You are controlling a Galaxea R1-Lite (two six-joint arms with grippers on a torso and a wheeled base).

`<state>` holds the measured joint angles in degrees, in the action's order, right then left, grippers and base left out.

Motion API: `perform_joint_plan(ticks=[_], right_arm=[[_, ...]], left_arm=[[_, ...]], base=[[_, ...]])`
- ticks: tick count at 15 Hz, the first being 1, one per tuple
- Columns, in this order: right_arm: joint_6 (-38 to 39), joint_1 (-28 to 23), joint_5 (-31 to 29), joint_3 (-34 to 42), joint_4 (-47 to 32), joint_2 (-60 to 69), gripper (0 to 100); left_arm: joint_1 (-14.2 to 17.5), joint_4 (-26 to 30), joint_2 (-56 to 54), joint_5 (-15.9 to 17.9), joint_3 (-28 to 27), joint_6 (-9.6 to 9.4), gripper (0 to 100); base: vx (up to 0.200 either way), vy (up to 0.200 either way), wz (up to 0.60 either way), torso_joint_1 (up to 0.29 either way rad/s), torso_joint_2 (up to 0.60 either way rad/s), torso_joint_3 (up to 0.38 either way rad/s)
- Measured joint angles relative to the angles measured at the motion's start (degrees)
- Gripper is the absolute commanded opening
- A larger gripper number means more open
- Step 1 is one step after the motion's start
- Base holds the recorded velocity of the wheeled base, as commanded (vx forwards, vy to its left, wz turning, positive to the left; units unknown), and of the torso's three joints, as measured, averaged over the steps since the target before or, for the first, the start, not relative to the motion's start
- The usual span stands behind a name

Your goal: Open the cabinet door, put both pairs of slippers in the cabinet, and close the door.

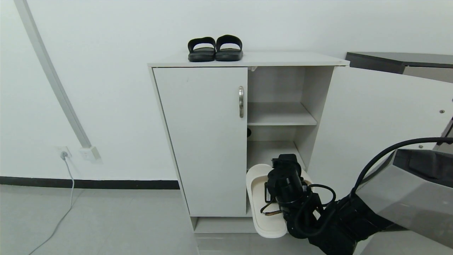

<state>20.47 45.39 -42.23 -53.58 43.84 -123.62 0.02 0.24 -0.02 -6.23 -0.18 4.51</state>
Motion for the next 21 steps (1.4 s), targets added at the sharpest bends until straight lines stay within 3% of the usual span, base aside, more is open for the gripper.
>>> perform_joint_plan(ticks=[15,21], right_arm=[[-0.2,-0.6,0.0,-2.1,4.0,-8.3,0],[-1.1,-1.3,0.6,-4.5,4.1,-10.0,0]], left_arm=[[0.0,-0.1,0.0,0.1,0.0,0.22,0],[0.1,0.0,0.0,0.5,0.0,0.11,0]], base=[[0.000,0.000,0.00,0.000,0.00,0.000],[0.000,0.000,0.00,0.001,0.00,-0.158]])
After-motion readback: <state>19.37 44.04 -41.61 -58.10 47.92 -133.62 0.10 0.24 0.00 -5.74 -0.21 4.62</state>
